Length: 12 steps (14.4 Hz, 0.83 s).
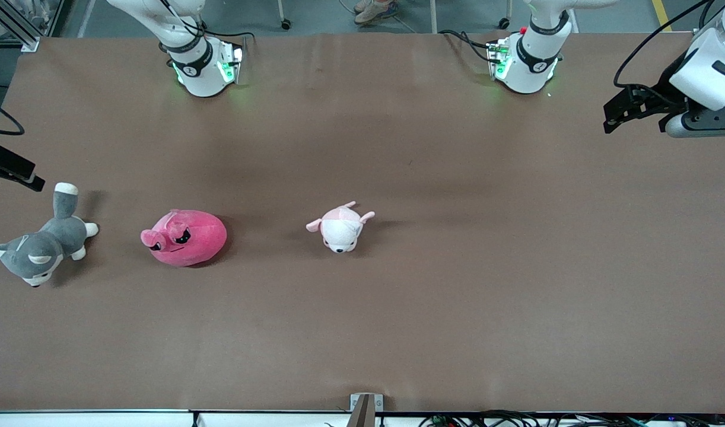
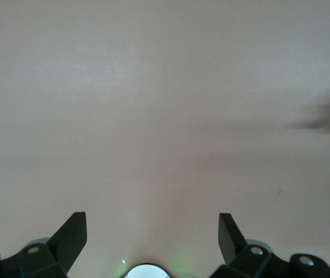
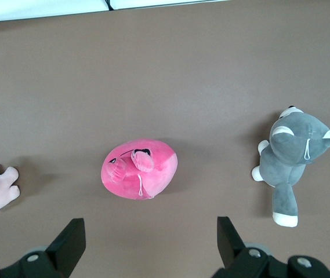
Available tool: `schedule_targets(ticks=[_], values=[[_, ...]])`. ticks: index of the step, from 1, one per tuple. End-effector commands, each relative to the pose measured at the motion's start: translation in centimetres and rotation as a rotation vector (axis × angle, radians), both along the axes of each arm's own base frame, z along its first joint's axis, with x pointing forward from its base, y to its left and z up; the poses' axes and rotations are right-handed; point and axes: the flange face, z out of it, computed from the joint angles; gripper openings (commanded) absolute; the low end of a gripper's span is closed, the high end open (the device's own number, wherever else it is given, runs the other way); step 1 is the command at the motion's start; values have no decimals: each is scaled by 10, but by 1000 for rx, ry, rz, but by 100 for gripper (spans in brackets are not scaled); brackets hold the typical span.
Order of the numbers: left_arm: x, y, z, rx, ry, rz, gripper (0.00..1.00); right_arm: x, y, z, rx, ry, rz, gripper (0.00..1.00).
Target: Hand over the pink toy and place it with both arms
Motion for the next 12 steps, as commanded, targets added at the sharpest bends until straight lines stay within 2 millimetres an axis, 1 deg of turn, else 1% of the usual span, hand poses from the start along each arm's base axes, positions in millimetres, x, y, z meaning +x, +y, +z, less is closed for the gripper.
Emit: schedule_targets(ticks=[1, 7, 8, 11, 12], values=[[-3, 0, 1, 3, -11, -12, 100, -11, 0, 6, -37, -9, -15, 100], [-4, 1, 2, 3, -12, -11, 100, -11, 4, 7, -44, -10, -6, 100], [-4, 1, 3, 3, -14, -11, 100, -15, 4, 9, -50, -11, 0, 100], [-4, 0, 1, 3, -11, -14, 100, -38, 9, 7, -84, -15, 14, 100], [-4, 0, 1, 3, -11, -14, 100, -42, 8, 9, -83, -16, 11, 100]])
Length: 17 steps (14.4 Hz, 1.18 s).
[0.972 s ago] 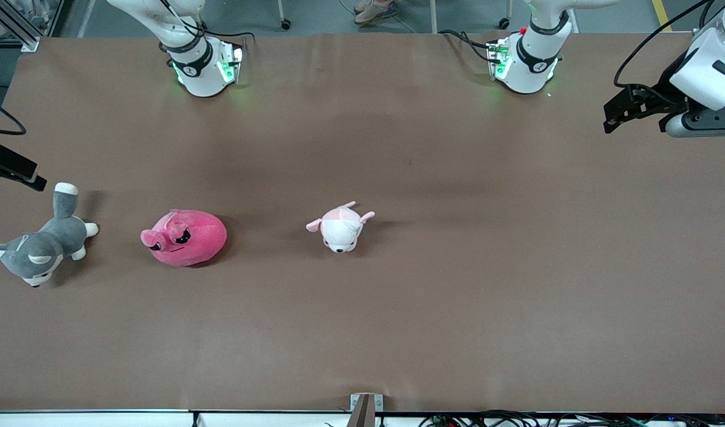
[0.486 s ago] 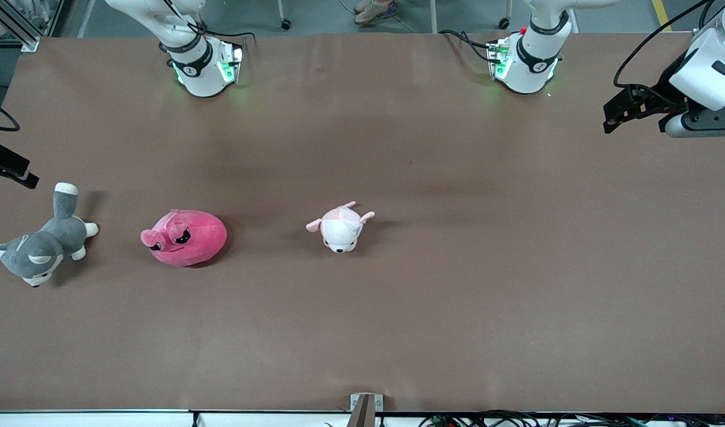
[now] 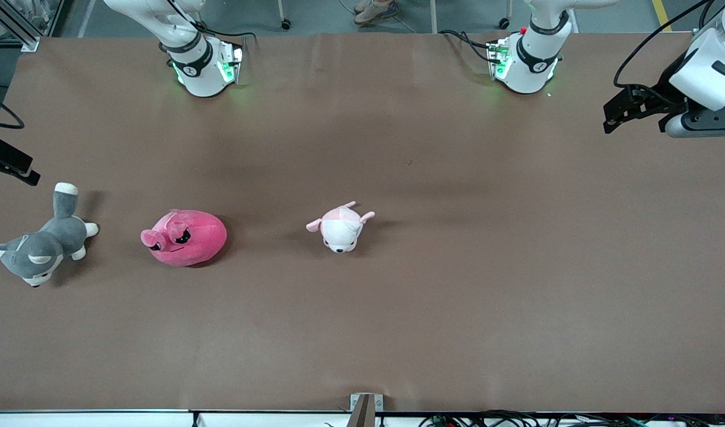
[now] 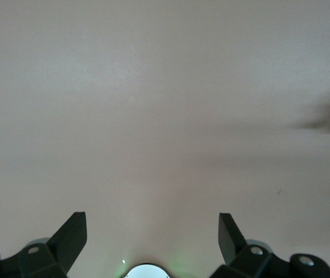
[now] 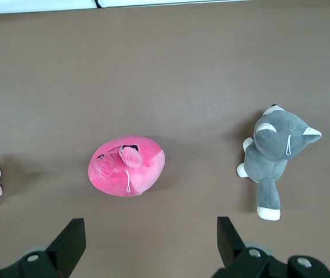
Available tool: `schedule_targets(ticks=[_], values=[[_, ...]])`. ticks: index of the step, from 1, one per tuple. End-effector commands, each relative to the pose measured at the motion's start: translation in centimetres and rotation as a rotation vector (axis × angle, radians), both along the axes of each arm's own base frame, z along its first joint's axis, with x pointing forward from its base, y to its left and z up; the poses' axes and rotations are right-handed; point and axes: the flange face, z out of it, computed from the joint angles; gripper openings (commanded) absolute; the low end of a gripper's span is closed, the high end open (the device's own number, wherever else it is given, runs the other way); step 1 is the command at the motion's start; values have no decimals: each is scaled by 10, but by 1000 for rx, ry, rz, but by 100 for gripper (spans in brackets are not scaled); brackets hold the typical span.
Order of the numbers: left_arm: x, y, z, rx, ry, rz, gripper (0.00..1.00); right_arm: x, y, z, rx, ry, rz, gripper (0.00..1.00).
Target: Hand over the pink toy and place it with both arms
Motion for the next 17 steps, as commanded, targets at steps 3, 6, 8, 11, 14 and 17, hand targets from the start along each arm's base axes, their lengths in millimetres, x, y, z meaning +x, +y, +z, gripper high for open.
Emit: schedule_targets(ticks=[3, 6, 8, 11, 14, 17], values=[[-3, 0, 2, 2, -10, -19, 100, -36, 1, -7, -19, -21, 0, 100], [-1, 1, 2, 2, -7, -14, 100, -56, 1, -16, -15, -53, 3, 100], [4, 3, 5, -1, -14, -11, 100, -57, 0, -15, -15, -53, 2, 100], [10, 4, 8, -2, -24, -5, 100, -56, -1, -18, -16, -42, -1, 100], [12, 4, 6, -4, -20, -5, 100, -55, -3, -20, -19, -36, -1, 100], [12, 4, 5, -4, -17, -7, 100, -56, -3, -20, -34, -32, 2, 100]])
